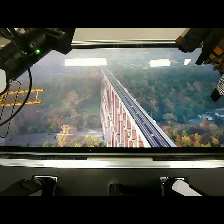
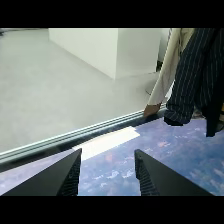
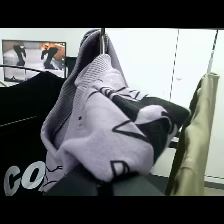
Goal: Fold the clothes and pants, and hang the long-sleeved shirts on hangers.
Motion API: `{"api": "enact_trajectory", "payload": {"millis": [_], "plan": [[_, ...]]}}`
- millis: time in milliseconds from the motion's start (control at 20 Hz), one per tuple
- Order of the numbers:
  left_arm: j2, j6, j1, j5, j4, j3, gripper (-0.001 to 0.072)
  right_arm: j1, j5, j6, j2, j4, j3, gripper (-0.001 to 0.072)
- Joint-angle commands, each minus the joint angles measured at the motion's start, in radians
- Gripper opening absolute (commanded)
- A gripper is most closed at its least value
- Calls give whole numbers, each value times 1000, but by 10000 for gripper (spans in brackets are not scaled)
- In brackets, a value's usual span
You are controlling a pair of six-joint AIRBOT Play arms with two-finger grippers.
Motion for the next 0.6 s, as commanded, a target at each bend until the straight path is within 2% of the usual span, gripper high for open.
{"api": "enact_trajectory", "payload": {"millis": [0,100,350,550], "plan": [[0,0,0,-2,-1,0,387,-93,-109,22,-40,61,1,36],[0,-1,0,-3,-4,0,388,-137,-160,42,-59,77,1,36],[8,-1,0,-2,-4,0,387,-232,-168,46,-94,116,1,36],[8,-1,0,-2,-4,0,388,-253,-93,34,-109,135,-2,36]]}}
